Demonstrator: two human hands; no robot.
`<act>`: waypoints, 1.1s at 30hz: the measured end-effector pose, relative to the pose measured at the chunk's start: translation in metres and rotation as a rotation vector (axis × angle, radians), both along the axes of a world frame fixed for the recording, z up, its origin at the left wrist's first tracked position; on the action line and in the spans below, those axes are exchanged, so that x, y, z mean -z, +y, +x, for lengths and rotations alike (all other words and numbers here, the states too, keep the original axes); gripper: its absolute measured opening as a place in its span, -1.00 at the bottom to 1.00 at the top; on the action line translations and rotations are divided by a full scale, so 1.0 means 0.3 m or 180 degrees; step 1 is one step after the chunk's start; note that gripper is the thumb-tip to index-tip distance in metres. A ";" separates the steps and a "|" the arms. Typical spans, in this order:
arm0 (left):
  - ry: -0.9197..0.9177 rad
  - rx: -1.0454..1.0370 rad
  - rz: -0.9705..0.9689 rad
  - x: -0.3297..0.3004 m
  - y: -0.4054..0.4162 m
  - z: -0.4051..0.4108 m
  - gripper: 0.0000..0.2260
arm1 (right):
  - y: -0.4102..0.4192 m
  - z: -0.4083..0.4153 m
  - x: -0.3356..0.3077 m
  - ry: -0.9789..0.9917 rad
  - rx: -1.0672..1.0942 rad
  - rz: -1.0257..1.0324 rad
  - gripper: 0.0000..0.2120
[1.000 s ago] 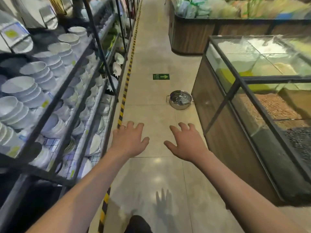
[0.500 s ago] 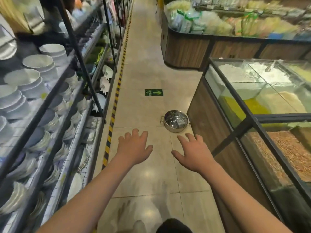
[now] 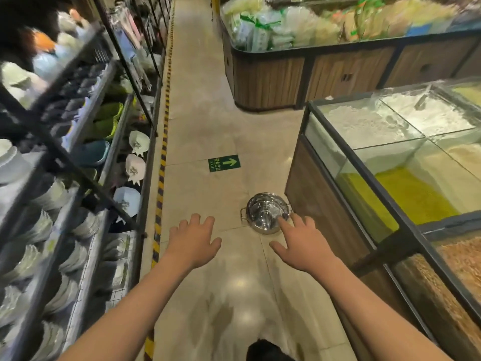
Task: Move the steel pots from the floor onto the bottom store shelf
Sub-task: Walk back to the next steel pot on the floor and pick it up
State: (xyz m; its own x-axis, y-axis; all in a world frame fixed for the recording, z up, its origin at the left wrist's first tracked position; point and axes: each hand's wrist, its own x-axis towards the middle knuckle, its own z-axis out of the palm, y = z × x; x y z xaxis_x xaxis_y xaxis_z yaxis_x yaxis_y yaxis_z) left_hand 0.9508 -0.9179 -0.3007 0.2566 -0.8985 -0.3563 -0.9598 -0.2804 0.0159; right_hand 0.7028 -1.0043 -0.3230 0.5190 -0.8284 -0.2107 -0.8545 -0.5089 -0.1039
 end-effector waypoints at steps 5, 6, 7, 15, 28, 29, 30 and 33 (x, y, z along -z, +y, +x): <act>-0.0004 0.0005 -0.0038 0.027 -0.314 0.020 -0.46 | -0.314 0.055 0.017 0.0098 -0.0103 0.0117 -0.30; 0.0009 -0.0002 -0.0027 0.042 -0.360 0.019 -0.46 | -0.360 0.065 0.025 0.0124 -0.0120 0.0147 -0.31; 0.0003 -0.0001 -0.0011 0.063 -0.404 0.021 -0.45 | -0.404 0.076 0.037 0.0136 -0.0141 0.0161 -0.32; 0.0294 -0.0022 0.0253 0.293 -0.782 0.090 -0.46 | -0.756 0.173 0.202 0.0284 -0.0037 0.0580 -0.37; 0.0391 -0.0042 0.0602 0.976 -1.223 0.045 -0.45 | -1.169 0.123 0.923 0.0524 0.0091 0.1199 -0.42; 0.0387 -0.0023 0.0645 1.160 -1.238 0.016 -0.46 | -1.176 0.091 1.110 0.0539 0.0031 0.1229 -0.42; 0.0431 -0.0081 0.0682 1.341 -1.260 -0.011 -0.46 | -1.189 0.065 1.289 0.0591 0.0089 0.1282 -0.43; 0.0536 -0.0081 0.0829 1.738 -1.279 -0.057 -0.47 | -1.200 0.028 1.682 0.0816 0.0086 0.1497 -0.40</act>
